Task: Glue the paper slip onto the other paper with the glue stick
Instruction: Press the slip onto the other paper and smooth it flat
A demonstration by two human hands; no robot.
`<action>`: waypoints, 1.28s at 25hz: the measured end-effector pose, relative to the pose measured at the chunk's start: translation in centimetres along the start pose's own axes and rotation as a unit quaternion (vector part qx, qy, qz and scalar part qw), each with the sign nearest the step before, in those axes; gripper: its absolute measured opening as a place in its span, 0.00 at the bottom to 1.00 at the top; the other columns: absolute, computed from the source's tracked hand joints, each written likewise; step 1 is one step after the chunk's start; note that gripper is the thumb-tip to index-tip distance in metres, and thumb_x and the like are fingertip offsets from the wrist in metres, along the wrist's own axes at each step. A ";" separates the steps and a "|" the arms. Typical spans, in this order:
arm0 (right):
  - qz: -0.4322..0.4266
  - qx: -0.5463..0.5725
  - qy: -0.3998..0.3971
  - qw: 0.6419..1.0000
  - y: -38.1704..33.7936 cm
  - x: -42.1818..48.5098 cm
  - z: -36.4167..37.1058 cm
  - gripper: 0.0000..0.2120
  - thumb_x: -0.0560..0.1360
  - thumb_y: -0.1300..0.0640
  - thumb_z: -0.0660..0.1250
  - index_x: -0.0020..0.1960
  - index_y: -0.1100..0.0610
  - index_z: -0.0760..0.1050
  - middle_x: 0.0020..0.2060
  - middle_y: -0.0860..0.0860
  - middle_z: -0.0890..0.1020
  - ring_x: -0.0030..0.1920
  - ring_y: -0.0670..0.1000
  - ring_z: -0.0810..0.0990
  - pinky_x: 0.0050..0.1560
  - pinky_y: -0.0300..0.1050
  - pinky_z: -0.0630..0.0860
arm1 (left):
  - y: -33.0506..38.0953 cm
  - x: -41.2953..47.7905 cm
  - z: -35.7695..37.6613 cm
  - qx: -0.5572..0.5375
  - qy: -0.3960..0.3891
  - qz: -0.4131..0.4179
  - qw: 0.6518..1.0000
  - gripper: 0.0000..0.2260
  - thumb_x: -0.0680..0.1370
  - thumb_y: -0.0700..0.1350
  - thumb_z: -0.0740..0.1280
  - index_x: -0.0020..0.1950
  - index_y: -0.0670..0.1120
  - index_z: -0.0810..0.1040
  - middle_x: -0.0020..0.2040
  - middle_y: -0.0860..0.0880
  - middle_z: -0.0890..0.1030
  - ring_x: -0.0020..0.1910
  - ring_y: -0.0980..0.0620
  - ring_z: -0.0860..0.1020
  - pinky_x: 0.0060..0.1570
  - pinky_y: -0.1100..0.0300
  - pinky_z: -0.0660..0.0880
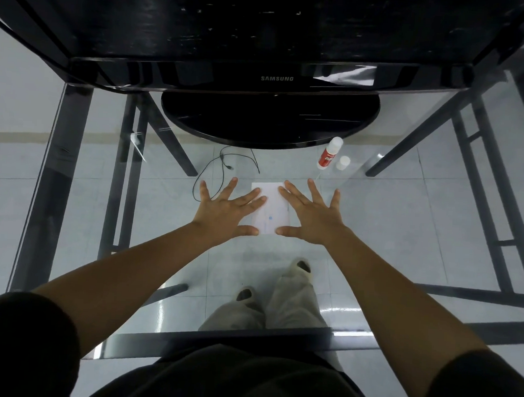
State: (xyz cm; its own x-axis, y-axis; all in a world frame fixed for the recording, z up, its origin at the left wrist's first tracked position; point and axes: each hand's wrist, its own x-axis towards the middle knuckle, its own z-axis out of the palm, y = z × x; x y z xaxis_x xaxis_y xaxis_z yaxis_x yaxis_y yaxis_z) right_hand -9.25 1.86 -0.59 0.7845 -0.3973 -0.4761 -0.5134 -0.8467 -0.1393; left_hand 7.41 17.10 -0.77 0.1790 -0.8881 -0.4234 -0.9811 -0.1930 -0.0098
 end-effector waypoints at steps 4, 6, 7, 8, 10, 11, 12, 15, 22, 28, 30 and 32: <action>0.000 0.005 -0.002 1.000 0.1 0.1 0.0 0.45 0.68 0.27 0.56 0.74 0.43 0.36 0.75 0.43 0.39 0.75 0.56 0.35 0.66 0.73 0.38 | 1.0 -2.1 2.1 0.019 0.044 0.046 0.998 0.25 0.75 0.64 0.33 0.69 0.61 0.28 0.75 0.60 0.44 0.74 0.48 0.37 0.63 0.27 0.42; -0.004 0.010 -0.002 1.000 0.1 0.1 0.1 0.45 0.68 0.28 0.56 0.74 0.43 0.36 0.75 0.43 0.39 0.75 0.56 0.35 0.66 0.73 0.38 | 1.6 -3.3 3.0 0.009 0.050 0.071 0.996 0.26 0.75 0.66 0.33 0.70 0.61 0.30 0.75 0.60 0.44 0.73 0.48 0.36 0.63 0.29 0.38; -0.005 0.019 -0.003 1.000 0.1 0.1 0.2 0.46 0.68 0.28 0.57 0.74 0.44 0.36 0.75 0.43 0.39 0.74 0.56 0.35 0.66 0.72 0.38 | 1.8 -3.8 3.2 0.009 0.055 0.084 0.995 0.27 0.75 0.67 0.35 0.71 0.60 0.32 0.74 0.59 0.45 0.73 0.47 0.38 0.62 0.30 0.36; -0.005 0.028 -0.004 1.000 0.1 0.1 0.2 0.46 0.68 0.28 0.57 0.74 0.44 0.36 0.75 0.43 0.39 0.74 0.56 0.34 0.67 0.72 0.38 | 1.8 -4.1 3.3 0.013 0.060 0.097 0.993 0.28 0.75 0.67 0.37 0.72 0.60 0.35 0.74 0.59 0.46 0.74 0.47 0.40 0.61 0.29 0.36; -0.009 0.044 -0.003 0.999 0.2 0.2 0.3 0.45 0.68 0.29 0.58 0.74 0.43 0.37 0.75 0.43 0.39 0.74 0.56 0.34 0.67 0.72 0.39 | 1.3 -3.8 2.8 0.016 0.073 0.109 0.991 0.28 0.76 0.67 0.39 0.74 0.59 0.40 0.74 0.59 0.47 0.74 0.46 0.42 0.61 0.29 0.35; -0.010 0.050 -0.003 0.999 0.3 0.2 0.4 0.45 0.68 0.29 0.58 0.74 0.43 0.37 0.75 0.43 0.39 0.74 0.56 0.33 0.67 0.72 0.39 | 0.9 -3.3 2.3 0.007 0.078 0.103 0.992 0.27 0.76 0.67 0.38 0.74 0.59 0.40 0.74 0.59 0.47 0.74 0.47 0.40 0.61 0.30 0.34; -0.012 0.054 -0.003 0.998 0.3 0.2 0.4 0.45 0.68 0.29 0.57 0.74 0.43 0.37 0.75 0.43 0.38 0.74 0.56 0.33 0.67 0.72 0.39 | 0.4 -2.5 1.9 -0.012 0.077 0.084 0.993 0.27 0.76 0.67 0.36 0.73 0.60 0.37 0.74 0.60 0.45 0.74 0.48 0.37 0.62 0.31 0.32; -0.016 0.055 -0.003 0.998 0.3 0.1 0.3 0.45 0.68 0.28 0.57 0.74 0.43 0.37 0.75 0.43 0.38 0.74 0.56 0.33 0.67 0.72 0.39 | -0.1 -1.0 1.0 -0.040 0.061 0.041 0.997 0.27 0.74 0.67 0.32 0.71 0.61 0.31 0.74 0.61 0.42 0.72 0.50 0.32 0.62 0.32 0.31; -0.017 0.064 -0.004 0.998 0.3 0.1 0.3 0.45 0.69 0.29 0.58 0.74 0.44 0.37 0.75 0.44 0.38 0.74 0.56 0.33 0.67 0.72 0.39 | 0.5 -2.9 2.4 0.034 0.086 0.171 0.981 0.26 0.78 0.63 0.44 0.75 0.57 0.49 0.74 0.57 0.54 0.74 0.43 0.48 0.59 0.24 0.44; -0.018 0.068 -0.009 0.998 0.2 0.0 0.1 0.45 0.69 0.30 0.59 0.74 0.44 0.38 0.75 0.43 0.38 0.74 0.56 0.33 0.67 0.72 0.40 | -2.6 1.9 -0.1 -0.064 0.062 0.047 0.995 0.22 0.75 0.65 0.32 0.69 0.68 0.34 0.73 0.65 0.46 0.70 0.52 0.28 0.60 0.31 0.28; -0.019 0.063 -0.007 0.998 0.2 0.0 0.1 0.45 0.69 0.30 0.59 0.74 0.44 0.38 0.76 0.44 0.39 0.74 0.56 0.33 0.67 0.72 0.40 | -2.9 2.6 -0.6 -0.060 0.053 0.026 0.996 0.22 0.74 0.65 0.31 0.69 0.68 0.33 0.72 0.65 0.45 0.70 0.52 0.27 0.62 0.29 0.31; -0.019 0.068 -0.005 0.997 0.2 0.1 0.2 0.45 0.69 0.30 0.59 0.74 0.44 0.38 0.75 0.43 0.39 0.74 0.56 0.33 0.67 0.72 0.40 | -2.0 1.5 -0.2 -0.055 0.053 0.040 0.996 0.24 0.75 0.66 0.33 0.69 0.66 0.32 0.72 0.64 0.43 0.70 0.51 0.28 0.61 0.28 0.30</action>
State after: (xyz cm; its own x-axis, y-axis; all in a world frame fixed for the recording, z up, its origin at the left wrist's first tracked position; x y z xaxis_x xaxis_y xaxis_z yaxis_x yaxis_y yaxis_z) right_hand -9.38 1.73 -0.86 0.8014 -0.3608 -0.4770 -0.5256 -0.8054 -0.2740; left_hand 9.67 16.06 -1.21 0.1136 -0.9400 -0.3218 -0.9797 -0.1598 0.1210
